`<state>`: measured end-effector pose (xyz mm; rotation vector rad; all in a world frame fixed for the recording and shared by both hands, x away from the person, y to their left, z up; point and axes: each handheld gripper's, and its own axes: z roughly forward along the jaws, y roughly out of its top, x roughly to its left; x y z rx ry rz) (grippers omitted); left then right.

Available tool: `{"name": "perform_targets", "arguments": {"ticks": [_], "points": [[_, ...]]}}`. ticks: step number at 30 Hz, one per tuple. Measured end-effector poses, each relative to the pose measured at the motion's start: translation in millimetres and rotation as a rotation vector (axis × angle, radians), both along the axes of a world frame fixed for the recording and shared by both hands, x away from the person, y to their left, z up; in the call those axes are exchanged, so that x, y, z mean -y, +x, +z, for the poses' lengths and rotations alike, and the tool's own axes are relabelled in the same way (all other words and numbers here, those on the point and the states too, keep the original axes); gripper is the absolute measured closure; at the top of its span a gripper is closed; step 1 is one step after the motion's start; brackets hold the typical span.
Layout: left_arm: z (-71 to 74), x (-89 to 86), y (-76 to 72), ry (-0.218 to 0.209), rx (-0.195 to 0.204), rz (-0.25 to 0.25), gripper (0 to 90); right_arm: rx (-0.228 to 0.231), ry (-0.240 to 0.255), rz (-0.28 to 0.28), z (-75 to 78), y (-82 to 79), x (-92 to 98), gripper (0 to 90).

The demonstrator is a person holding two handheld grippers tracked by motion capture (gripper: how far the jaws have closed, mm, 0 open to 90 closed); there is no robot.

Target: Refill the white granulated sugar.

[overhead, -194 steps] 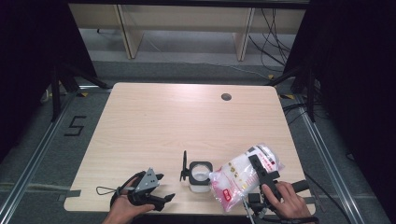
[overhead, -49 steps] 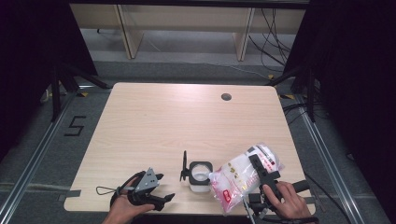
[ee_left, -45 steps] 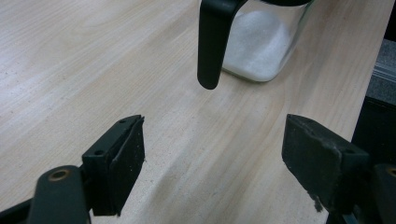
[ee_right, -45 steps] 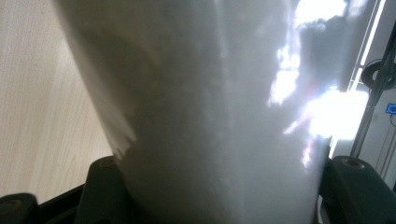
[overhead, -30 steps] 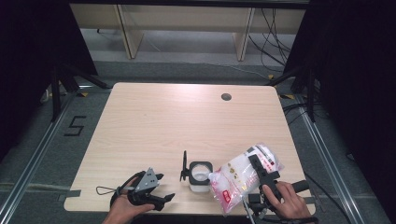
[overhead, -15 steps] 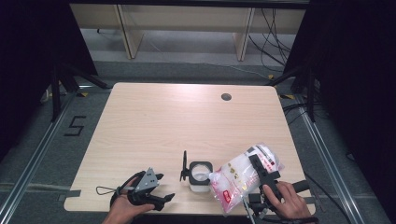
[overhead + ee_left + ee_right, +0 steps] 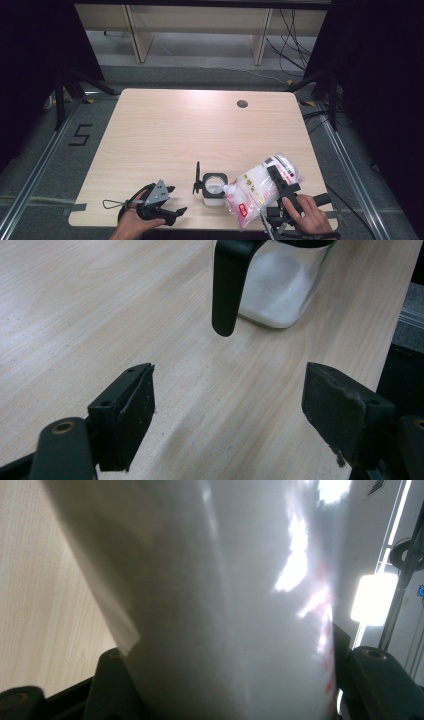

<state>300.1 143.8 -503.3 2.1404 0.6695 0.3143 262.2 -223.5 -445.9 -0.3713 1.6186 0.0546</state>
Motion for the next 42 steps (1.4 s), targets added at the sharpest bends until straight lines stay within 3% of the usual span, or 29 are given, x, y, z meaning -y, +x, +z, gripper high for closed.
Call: {"name": "perform_targets", "arguments": {"ticks": [1,2,4,6,9,11,12,16,18,19,23,25,26,27,31,32,33,34,35,36,37,38,40,41,42], "points": [[0.1,-0.1,-0.2,-0.001,-0.001,-0.003,20.8,-0.006,-0.013,0.002,2.2,0.1,-0.9,43.1],[0.2,-0.1,-0.2,-0.002,-0.001,-0.002,20.8,-0.033,0.036,-0.035,-1.0,-1.5,0.2,43.1],[0.3,-0.4,0.0,0.003,0.001,-0.001,20.8,-0.027,0.059,-0.024,-3.2,-0.2,1.4,43.2],[0.1,-0.1,-0.2,-0.002,-0.001,-0.001,20.8,-0.01,0.007,-0.002,0.4,1.1,0.4,43.2],[0.2,-0.1,-0.1,-0.002,-0.001,-0.002,20.8,-0.04,0.032,-0.04,-1.6,-0.5,1.7,43.3],[0.2,-0.1,-0.1,-0.002,-0.001,-0.002,20.8,-0.019,0.051,-0.016,-1.8,0.4,1.8,43.3],[0.3,-0.2,-0.2,-0.001,-0.001,-0.002,20.8,-0.003,0.013,0.003,1.5,1.1,1.0,43.4],[0.2,-0.1,-0.2,-0.002,-0.001,-0.002,20.8,-0.023,0.002,-0.023,3.2,-0.5,0.5,43.4],[0.2,-0.1,-0.1,-0.003,-0.001,-0.002,20.8,-0.019,0.044,0.004,-0.7,1.7,2.3,43.4],[0.3,-0.4,0.2,0.002,0.001,0.001,20.8,-0.034,0.05,-0.011,-0.8,1.2,2.6,43.5],[0.2,-0.1,-0.1,-0.003,-0.002,-0.002,20.8,-0.029,0.032,0.005,1.6,2.6,2.7,43.5],[0.2,0.0,-0.1,-0.001,-0.001,-0.002,20.8,-0.065,0.107,-0.034,-2.0,0.8,5.1,43.5],[0.3,-0.6,0.6,0.011,0.003,-0.002,20.8,-0.054,0.091,-0.011,-0.8,2.5,5.1,43.5],[0.6,-1.0,1.0,0.02,0.005,-0.005,20.8,-0.063,0.115,-0.021,-2.2,2.1,6.0,43.5],[1.4,-2.0,2.4,0.036,0.026,-0.026,20.8,-0.09,0.125,-0.023,-3.8,4.0,6.4,43.6],[0.4,-0.8,1.1,0.019,0.006,-0.005,20.8,-0.091,0.14,-0.022,-4.5,4.3,6.7,43.6],[0.4,-0.7,1.1,0.019,0.005,-0.004,20.8,-0.112,0.183,-0.03,-7.0,4.7,7.7,43.6],[0.3,-0.6,1.1,0.019,0.004,-0.004,20.9,-0.123,0.193,-0.034,-7.6,4.9,8.0,43.6],[0.3,-0.7,1.1,0.02,0.005,-0.006,20.8,-0.105,0.153,0.003,-3.3,7.5,7.4,43.7],[0.5,-0.8,1.0,0.021,0.008,-0.005,20.8,-0.123,0.169,0.005,-4.3,9.7,8.6,43.7],[0.6,-0.9,1.1,0.022,0.01,-0.008,20.8,-0.141,0.22,-0.004,-7.9,10.1,9.6,43.8],[0.6,-0.9,1.1,0.022,0.01,-0.008,20.8,-0.141,0.22,-0.004,-7.9,10.1,9.6,43.8],[0.2,0.2,0.0,-0.002,-0.001,-0.003,20.8,-0.182,0.273,0.004,-10.6,13.4,12.0,43.9],[0.3,0.0,0.1,0.0,0.001,-0.005,20.8,-0.187,0.265,0.008,-9.4,14.5,12.4,43.9],[0.2,0.1,0.0,-0.001,-0.001,-0.004,20.8,-0.216,0.324,-0.004,-13.6,14.9,14.0,43.9]]}}
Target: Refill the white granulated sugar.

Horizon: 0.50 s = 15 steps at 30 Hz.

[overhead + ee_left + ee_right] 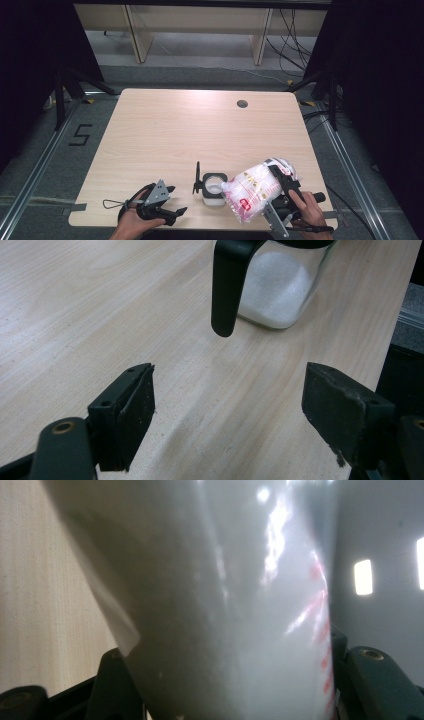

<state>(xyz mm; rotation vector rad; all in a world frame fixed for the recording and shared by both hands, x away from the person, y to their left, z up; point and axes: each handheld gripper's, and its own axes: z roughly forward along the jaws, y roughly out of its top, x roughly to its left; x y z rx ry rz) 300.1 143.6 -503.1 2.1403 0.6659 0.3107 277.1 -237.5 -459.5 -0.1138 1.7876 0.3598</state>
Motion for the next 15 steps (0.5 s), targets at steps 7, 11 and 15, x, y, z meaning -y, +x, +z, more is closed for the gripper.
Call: {"name": "perform_targets", "arguments": {"ticks": [7,11,15], "points": [[0.9,-1.2,1.9,0.022,0.026,-0.019,20.9,-0.02,-0.032,0.039,-0.7,5.8,1.0,44.0],[0.2,0.4,-0.1,-0.016,-0.011,0.0,20.8,-0.073,0.042,0.044,-4.9,6.8,0.8,44.1],[0.1,0.2,0.0,-0.013,-0.004,0.003,20.8,-0.099,0.075,0.058,-5.7,8.6,1.1,44.2]]}}
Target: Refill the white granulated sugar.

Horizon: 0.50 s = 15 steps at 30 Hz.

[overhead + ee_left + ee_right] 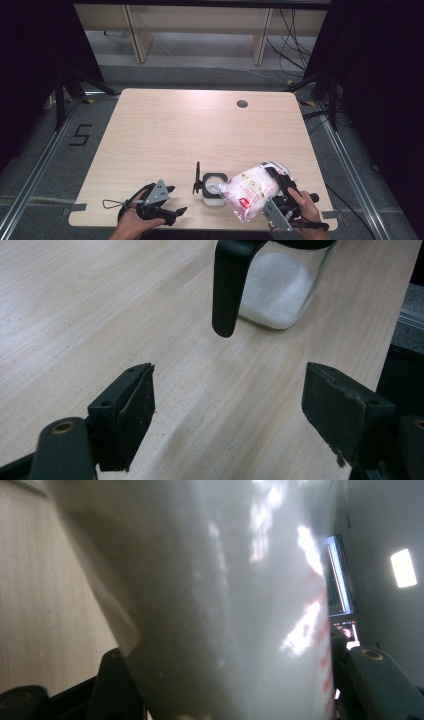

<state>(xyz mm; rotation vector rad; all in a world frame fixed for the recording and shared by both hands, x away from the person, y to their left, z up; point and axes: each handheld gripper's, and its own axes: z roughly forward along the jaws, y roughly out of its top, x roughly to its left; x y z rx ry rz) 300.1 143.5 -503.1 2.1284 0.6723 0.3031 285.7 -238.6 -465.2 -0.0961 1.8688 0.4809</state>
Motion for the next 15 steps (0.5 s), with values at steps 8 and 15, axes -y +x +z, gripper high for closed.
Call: {"name": "perform_targets", "arguments": {"ticks": [8,15], "points": [[0.0,0.5,-0.4,-0.016,0.005,0.012,20.8,-0.086,0.092,0.005,-3.0,4.7,4.8,44.6],[1.6,-0.9,-0.2,0.003,0.005,0.006,20.9,-0.196,0.218,0.002,-9.7,11.2,10.7,45.5]]}}
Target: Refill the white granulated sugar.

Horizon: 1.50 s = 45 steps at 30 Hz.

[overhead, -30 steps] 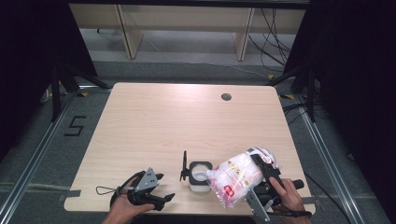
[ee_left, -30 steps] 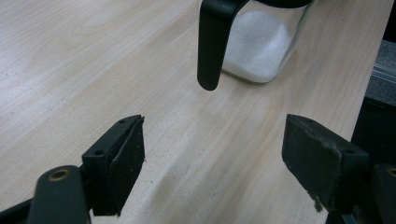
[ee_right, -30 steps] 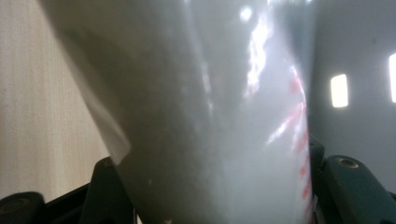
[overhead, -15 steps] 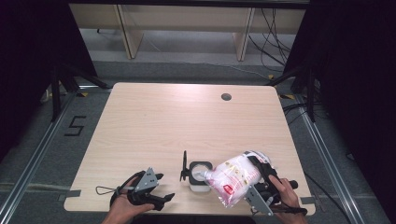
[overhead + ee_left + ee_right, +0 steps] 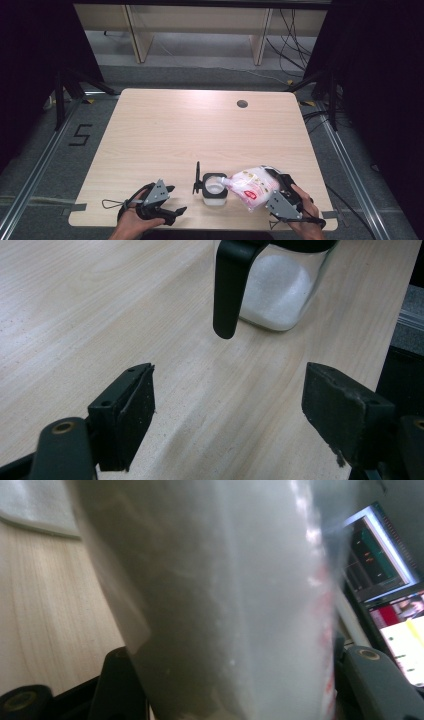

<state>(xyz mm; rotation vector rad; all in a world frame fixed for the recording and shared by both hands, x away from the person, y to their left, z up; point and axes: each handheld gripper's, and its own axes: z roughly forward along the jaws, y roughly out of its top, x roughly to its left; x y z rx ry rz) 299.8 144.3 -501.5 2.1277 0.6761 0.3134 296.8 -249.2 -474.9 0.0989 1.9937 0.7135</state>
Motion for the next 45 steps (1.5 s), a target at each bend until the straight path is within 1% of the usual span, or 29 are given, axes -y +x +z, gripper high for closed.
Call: {"name": "perform_targets", "arguments": {"ticks": [1,3,4,6,7,8,10,11,12,13,15,17,19,20,21,22,23,24,26,27,28,29,30,31,33,37,42,44,45], "points": [[0.0,-0.1,0.0,0.001,-0.001,0.0,20.8,-0.035,0.034,-0.011,-1.8,0.7,1.0,45.5],[-0.2,0.4,0.5,-0.004,0.006,-0.004,20.9,-0.079,0.096,-0.009,-3.4,2.3,2.7,45.8],[-0.7,0.5,0.9,-0.006,0.013,-0.009,20.9,-0.094,0.128,-0.023,-4.5,2.4,3.4,45.9],[-0.5,0.2,1.1,0.002,0.015,-0.012,20.9,-0.105,0.138,-0.015,-5.0,5.4,4.4,46.0],[-0.7,0.3,1.0,0.001,0.017,-0.012,20.9,-0.149,0.194,-0.01,-7.2,9.8,6.1,46.3],[-0.6,0.3,1.0,0.001,0.015,-0.012,20.9,-0.172,0.226,-0.009,-8.4,11.1,6.5,46.5],[-0.5,0.2,1.1,0.001,0.015,-0.012,20.9,-0.182,0.236,0.0,-9.1,14.4,7.3,46.7],[-0.1,0.2,0.8,-0.002,0.009,-0.008,20.9,-0.222,0.278,-0.002,-12.2,20.0,8.7,47.1],[0.1,-0.3,0.3,0.002,0.0,-0.001,20.9,-0.244,0.297,-0.013,-13.4,21.1,8.8,47.3],[0.1,-0.2,0.2,0.0,-0.002,0.0,20.9,-0.253,0.302,-0.011,-14.4,24.1,9.6,47.5],[0.6,-1.3,0.8,0.009,-0.009,-0.009,20.9,-0.287,0.346,-0.026,-16.9,27.9,11.7,47.9],[1.1,-1.5,1.1,0.012,-0.014,-0.012,20.9,-0.29,0.355,-0.024,-17.7,29.9,12.9,48.1],[0.7,-1.6,0.7,0.005,0.004,-0.004,21.0,-0.32,0.412,-0.041,-21.2,33.4,18.1,48.8],[0.8,-1.7,0.7,0.004,0.001,-0.006,21.0,-0.329,0.427,-0.041,-21.1,34.4,20.0,48.9],[0.8,-1.7,0.7,0.005,0.001,-0.005,21.0,-0.356,0.455,-0.053,-21.3,34.3,21.8,49.0],[0.8,-1.7,0.7,0.005,0.001,-0.005,21.0,-0.356,0.455,-0.053,-21.3,34.3,21.8,49.0],[0.7,-1.5,0.6,0.007,0.0,-0.007,21.0,-0.385,0.492,-0.066,-22.2,34.9,24.6,49.2],[0.6,-0.2,-0.3,-0.012,-0.011,0.002,21.0,-0.398,0.514,-0.079,-22.6,34.7,26.0,49.2],[0.0,0.1,-0.2,-0.02,-0.004,0.005,21.0,-0.407,0.536,-0.078,-22.9,35.7,28.1,49.4],[0.9,-1.7,0.7,0.003,0.001,-0.006,21.0,-0.407,0.536,-0.078,-22.9,35.7,28.1,49.4],[1.2,-2.5,1.6,0.013,0.017,-0.011,21.0,-0.389,0.554,-0.087,-22.8,36.8,30.4,49.5],[1.4,-2.7,1.6,0.015,0.017,-0.014,21.0,-0.402,0.563,-0.098,-22.5,36.0,31.3,49.6],[1.4,-2.7,1.6,0.015,0.017,-0.014,21.0,-0.402,0.563,-0.098,-22.5,36.0,31.3,49.6],[1.7,-2.9,2.1,0.017,0.022,-0.022,21.0,-0.385,0.553,-0.096,-22.9,37.6,33.6,49.6],[1.5,-2.8,2.0,0.016,0.023,-0.021,21.0,-0.395,0.568,-0.11,-22.4,36.6,34.4,49.7],[1.6,-3.0,2.1,0.018,0.022,-0.021,21.0,-0.391,0.581,-0.115,-22.4,37.4,36.0,49.8],[0.9,-2.8,1.6,0.013,0.022,-0.016,21.0,-0.421,0.622,-0.136,-22.8,35.3,37.6,49.8],[1.6,-2.8,2.0,0.017,0.022,-0.02,21.0,-0.457,0.667,-0.15,-23.5,34.0,39.2,49.8],[1.5,-2.8,2.0,0.017,0.022,-0.019,21.0,-0.444,0.66,-0.161,-24.1,34.7,39.4,49.8]]}}
